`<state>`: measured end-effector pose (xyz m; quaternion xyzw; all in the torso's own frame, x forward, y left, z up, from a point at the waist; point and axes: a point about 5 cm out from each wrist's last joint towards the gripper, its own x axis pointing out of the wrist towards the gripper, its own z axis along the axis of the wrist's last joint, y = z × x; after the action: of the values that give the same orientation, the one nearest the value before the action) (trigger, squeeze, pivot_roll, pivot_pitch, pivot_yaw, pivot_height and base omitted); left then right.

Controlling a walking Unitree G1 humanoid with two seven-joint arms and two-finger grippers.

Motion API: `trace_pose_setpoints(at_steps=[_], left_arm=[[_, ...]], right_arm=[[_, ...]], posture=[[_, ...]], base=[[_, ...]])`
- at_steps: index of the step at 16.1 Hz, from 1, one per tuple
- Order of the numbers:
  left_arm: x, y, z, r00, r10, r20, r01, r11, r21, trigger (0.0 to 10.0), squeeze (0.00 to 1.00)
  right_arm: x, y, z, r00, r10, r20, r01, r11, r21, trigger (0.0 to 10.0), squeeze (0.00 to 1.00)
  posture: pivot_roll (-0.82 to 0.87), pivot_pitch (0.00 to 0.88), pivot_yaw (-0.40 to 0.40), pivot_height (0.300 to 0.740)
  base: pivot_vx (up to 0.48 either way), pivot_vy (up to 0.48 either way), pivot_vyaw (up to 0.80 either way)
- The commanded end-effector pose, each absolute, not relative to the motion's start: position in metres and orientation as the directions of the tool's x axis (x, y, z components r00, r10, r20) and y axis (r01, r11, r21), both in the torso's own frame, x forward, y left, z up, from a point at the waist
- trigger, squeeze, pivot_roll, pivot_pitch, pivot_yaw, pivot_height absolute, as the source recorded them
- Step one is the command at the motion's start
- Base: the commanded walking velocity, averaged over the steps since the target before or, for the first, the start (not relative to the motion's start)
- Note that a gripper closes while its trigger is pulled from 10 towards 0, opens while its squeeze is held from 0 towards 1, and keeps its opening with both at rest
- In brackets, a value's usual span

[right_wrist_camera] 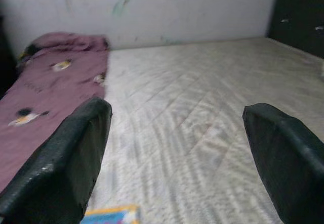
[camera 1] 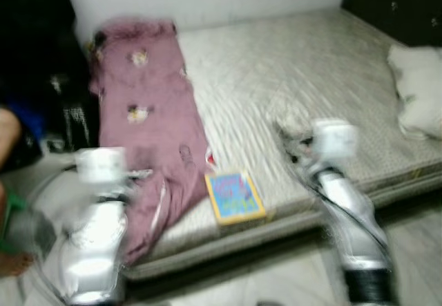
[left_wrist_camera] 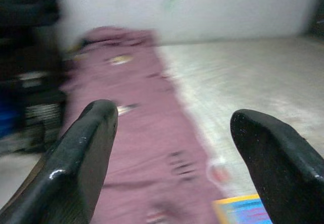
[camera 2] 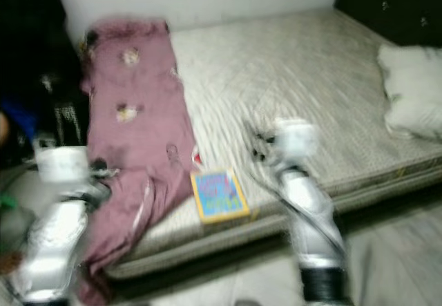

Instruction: Clean up the room

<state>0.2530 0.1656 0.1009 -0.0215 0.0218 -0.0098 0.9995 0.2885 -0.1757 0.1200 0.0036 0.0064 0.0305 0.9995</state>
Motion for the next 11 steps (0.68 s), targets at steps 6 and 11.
trace_pose_setpoints(at_steps=[6, 11], left_arm=[[0.2530, 0.1812, 0.1022, 0.998, 0.039, -0.047, -0.041, 0.999, -0.025, 10.0, 0.00], [0.2541, 0.1806, 0.1018, 0.998, 0.039, -0.049, -0.040, 0.999, -0.023, 10.0, 0.00]], right_arm=[[0.2930, -0.1576, 0.1291, 0.992, 0.122, 0.030, -0.123, 0.992, 0.015, 10.0, 0.00], [0.2935, -0.1560, 0.1283, 0.991, 0.128, 0.028, -0.128, 0.992, 0.004, 10.0, 0.00]], posture=[[-0.12, 0.000, -0.002, 0.740], [-0.12, 0.000, -0.005, 0.740]], base=[[0.096, 0.000, 0.00], [0.000, 0.000, 0.80]])
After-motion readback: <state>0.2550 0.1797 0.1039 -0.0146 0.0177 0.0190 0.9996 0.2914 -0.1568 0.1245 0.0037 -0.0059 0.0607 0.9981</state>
